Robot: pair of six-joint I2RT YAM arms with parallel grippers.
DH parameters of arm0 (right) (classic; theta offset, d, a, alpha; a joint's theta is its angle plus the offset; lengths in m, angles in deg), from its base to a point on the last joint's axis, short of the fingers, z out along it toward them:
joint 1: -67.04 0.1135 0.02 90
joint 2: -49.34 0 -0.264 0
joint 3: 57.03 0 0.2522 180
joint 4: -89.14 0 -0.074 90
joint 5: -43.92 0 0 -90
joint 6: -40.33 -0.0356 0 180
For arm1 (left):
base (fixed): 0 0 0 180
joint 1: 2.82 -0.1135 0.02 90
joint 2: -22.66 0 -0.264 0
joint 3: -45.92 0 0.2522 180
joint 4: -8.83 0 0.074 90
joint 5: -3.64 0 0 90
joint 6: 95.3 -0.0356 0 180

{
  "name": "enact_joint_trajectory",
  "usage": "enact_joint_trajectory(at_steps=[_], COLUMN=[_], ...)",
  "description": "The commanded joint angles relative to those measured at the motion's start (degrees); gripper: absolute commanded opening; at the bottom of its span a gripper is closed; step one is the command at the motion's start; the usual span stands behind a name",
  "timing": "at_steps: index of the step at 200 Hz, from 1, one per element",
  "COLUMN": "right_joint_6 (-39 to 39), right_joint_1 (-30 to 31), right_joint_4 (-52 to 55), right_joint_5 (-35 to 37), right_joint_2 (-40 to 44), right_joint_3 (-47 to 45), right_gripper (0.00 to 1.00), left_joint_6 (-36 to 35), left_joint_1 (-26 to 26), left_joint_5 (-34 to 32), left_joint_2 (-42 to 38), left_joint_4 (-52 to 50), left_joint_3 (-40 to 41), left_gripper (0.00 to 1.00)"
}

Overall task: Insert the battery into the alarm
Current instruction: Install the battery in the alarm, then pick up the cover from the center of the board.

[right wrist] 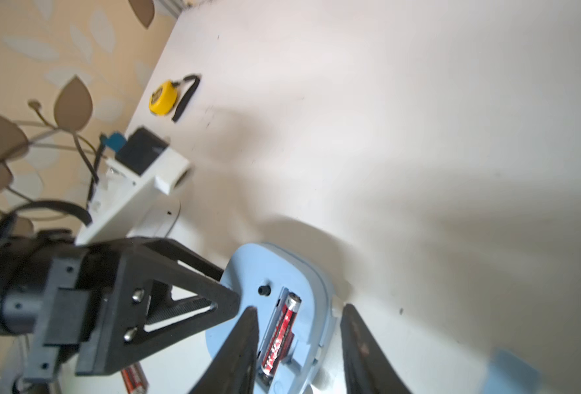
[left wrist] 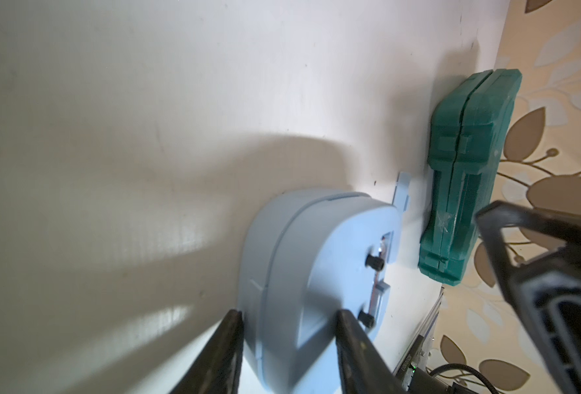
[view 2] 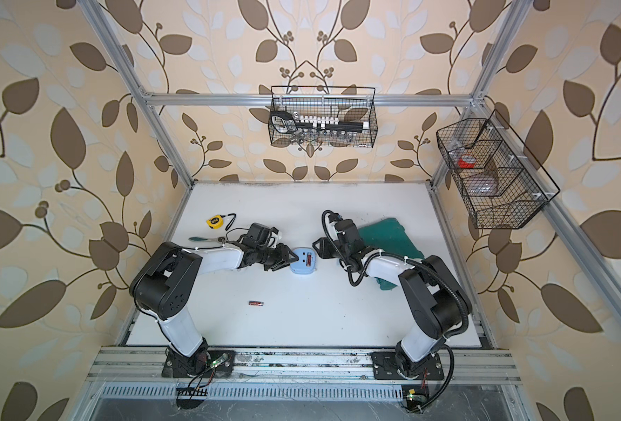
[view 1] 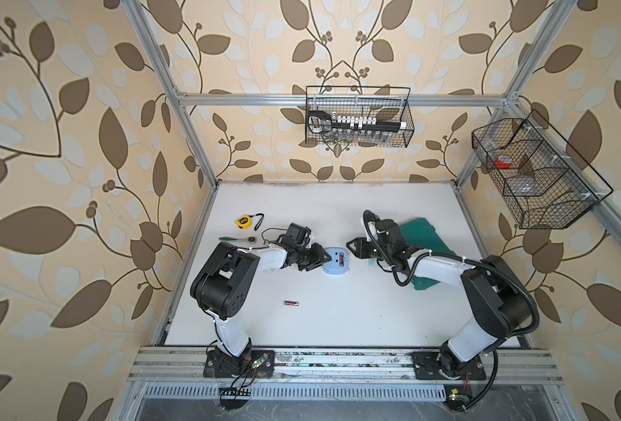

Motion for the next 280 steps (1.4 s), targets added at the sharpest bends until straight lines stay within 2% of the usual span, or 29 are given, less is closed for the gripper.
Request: enact_joint_trajectory(at_steps=[1,24,42,83,152,219,251,280], right_joint_6=[-2.23,-2.84,-2.63,-1.68,-1.67,-3.47,-4.27,-5.12], right_joint_1=[-2.49,-5.65,-7.13,-9.75,-11.58,-11.9,-11.93,-11.93], right_joint_4=[1.17,3.53,5.82,10.45,11.39,11.74,12.98,13.06], right_joint_5=[0.74,-0.07,0.01,0.18,-7.27,-8.16,-6.79,-6.56], right_joint_2=[2.35,3.41,3.63,1.95,-4.92,-6.76,-6.56,-6.94], right_joint_3=[-3.67,-5.28,-5.6,-4.57,-1.92,-1.13,-1.31,-1.26], right_gripper=[0.57,0.6,0.8,0.98,1.0,0.44,0.28,0.22], left_joint_6=[-1.12,-1.12,-1.12,-1.12,-1.29,-1.38,-1.36,-1.29], left_joint_1=[0.42,0.43,0.43,0.43,0.43,0.38,0.43,0.43], left_joint_5=[-3.96,-3.88,-3.78,-3.69,-3.87,-3.78,-3.62,-3.53], left_joint_2=[2.59,2.51,2.51,2.52,2.51,2.76,2.77,2.78], left_joint_4=[-6.63,-6.58,-6.54,-6.54,-6.63,-6.75,-6.63,-6.63], left_joint_3=[0.86,0.86,0.86,0.86,0.78,0.68,0.69,0.73], left_gripper=[0.45,0.45,0.45,0.45,0.45,0.45,0.45,0.44])
